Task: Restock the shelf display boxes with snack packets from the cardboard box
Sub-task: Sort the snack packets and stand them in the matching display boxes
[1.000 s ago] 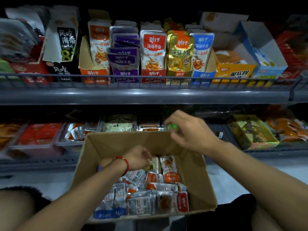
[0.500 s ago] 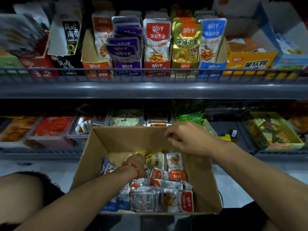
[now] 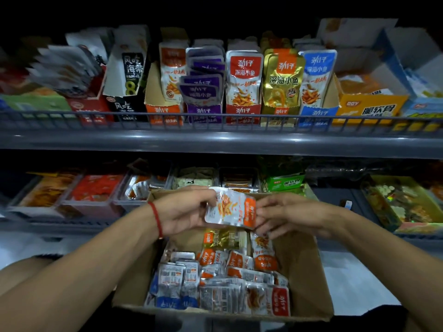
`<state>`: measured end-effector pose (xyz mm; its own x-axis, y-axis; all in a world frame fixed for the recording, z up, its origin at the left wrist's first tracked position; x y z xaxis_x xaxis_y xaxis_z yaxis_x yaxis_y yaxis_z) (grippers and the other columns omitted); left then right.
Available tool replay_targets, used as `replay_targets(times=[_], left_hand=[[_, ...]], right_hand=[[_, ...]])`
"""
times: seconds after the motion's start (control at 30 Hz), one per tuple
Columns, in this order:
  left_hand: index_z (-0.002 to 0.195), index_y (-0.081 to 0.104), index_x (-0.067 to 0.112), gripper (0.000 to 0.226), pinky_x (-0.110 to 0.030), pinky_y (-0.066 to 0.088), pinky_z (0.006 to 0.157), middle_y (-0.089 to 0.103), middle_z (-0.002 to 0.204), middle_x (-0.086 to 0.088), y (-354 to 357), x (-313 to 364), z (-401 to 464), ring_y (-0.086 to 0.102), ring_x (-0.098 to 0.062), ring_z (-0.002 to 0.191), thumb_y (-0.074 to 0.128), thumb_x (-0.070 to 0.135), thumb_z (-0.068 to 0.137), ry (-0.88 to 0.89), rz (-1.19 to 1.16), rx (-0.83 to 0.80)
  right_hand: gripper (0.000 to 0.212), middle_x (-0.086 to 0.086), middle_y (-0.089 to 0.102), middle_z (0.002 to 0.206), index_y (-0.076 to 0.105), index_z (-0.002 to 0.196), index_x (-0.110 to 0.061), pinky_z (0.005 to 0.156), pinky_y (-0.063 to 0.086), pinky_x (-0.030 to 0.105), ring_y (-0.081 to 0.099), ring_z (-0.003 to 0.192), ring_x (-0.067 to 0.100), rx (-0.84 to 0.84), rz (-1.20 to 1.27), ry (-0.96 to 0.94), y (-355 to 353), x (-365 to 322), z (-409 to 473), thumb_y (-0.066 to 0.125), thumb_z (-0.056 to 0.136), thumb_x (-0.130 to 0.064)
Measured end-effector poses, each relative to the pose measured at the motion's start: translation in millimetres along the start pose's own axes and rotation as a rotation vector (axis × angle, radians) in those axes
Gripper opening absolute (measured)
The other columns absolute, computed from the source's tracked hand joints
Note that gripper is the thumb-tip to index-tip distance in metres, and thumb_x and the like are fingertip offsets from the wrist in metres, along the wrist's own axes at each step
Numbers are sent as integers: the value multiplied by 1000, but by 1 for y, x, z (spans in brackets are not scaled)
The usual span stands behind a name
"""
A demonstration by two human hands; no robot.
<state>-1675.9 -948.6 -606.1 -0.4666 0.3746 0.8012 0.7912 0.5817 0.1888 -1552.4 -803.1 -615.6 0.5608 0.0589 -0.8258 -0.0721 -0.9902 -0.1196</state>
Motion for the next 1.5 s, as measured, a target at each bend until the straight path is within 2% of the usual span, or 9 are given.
replay_targets(times=[0.2, 0.4, 0.53, 0.7, 0.77, 0.93, 1.07, 1.23, 1.5], left_hand=[[120, 61, -8, 28, -44, 61, 77, 64, 121, -33, -11, 36, -30, 65, -36, 101, 52, -6, 94, 137, -33, 16], [101, 74, 8, 13, -36, 57, 77, 75, 97, -18, -40, 82, -46, 69, -26, 84, 62, 11, 96, 374, 69, 130], [99, 69, 10, 11, -37, 57, 78, 74, 84, -10, -83, 114, -69, 68, -23, 78, 58, 9, 98, 570, -81, 359], [87, 65, 24, 17, -36, 59, 79, 67, 83, 4, -125, 135, -82, 65, -11, 77, 68, 7, 88, 739, 197, 673], [88, 64, 25, 18, -25, 57, 75, 64, 83, 9, -126, 138, -84, 61, 1, 72, 69, 8, 88, 766, 262, 694], [99, 56, 27, 21, -14, 44, 68, 59, 99, 10, -132, 136, -85, 57, -3, 87, 68, 14, 89, 722, 247, 745], [97, 54, 36, 25, -33, 53, 86, 58, 109, 8, -137, 129, -78, 58, -13, 103, 69, 19, 86, 640, 130, 710], [109, 59, 28, 26, -19, 44, 71, 60, 114, 6, -136, 127, -79, 58, -5, 96, 68, 15, 88, 621, 46, 624], [105, 60, 30, 24, -26, 49, 82, 61, 113, 7, -144, 127, -90, 60, -7, 100, 67, 15, 88, 632, -2, 614]], right_hand=[[11, 15, 72, 91, 73, 98, -7, 72, 55, 29, 66, 78, 18, 235, 270, -242, -9, -39, -20, 69, 93, -17], [18, 14, 77, 107, 72, 105, -7, 80, 57, 34, 73, 100, 23, 522, 230, -423, -30, -108, -59, 63, 96, -20], [9, 2, 78, 91, 71, 91, -18, 65, 57, 19, 72, 82, 7, 612, -32, -702, -17, -215, -95, 63, 96, -16], [10, -11, 71, 69, 69, 90, -23, 57, 48, 12, 62, 59, -6, 798, -435, -961, 2, -357, -98, 66, 97, -17], [9, -5, 74, 82, 72, 95, -20, 63, 55, 22, 63, 66, -2, 863, -610, -924, -1, -392, -65, 66, 96, -27], [28, 7, 71, 117, 70, 120, -12, 95, 54, 40, 66, 105, 19, 879, -1011, -695, -2, -428, 19, 65, 98, -30], [31, 7, 68, 120, 66, 124, -12, 86, 49, 34, 62, 101, 20, 780, -1228, -514, 11, -424, 67, 66, 98, -30], [38, 12, 64, 132, 61, 133, -12, 97, 51, 40, 62, 118, 30, 759, -1333, -388, 20, -416, 102, 63, 100, -31], [33, 10, 64, 124, 60, 130, -18, 80, 46, 36, 61, 105, 27, 827, -1414, -349, 12, -423, 113, 60, 100, -35]])
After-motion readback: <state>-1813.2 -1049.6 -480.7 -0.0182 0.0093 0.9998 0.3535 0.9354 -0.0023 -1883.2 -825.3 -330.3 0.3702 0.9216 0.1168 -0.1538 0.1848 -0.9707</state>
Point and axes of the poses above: each hand's wrist, its own z-axis towards the middle knuckle, its own y-axis out of the palm, x = y × z, the point moved 9 cm from there along z, towards the middle knuckle
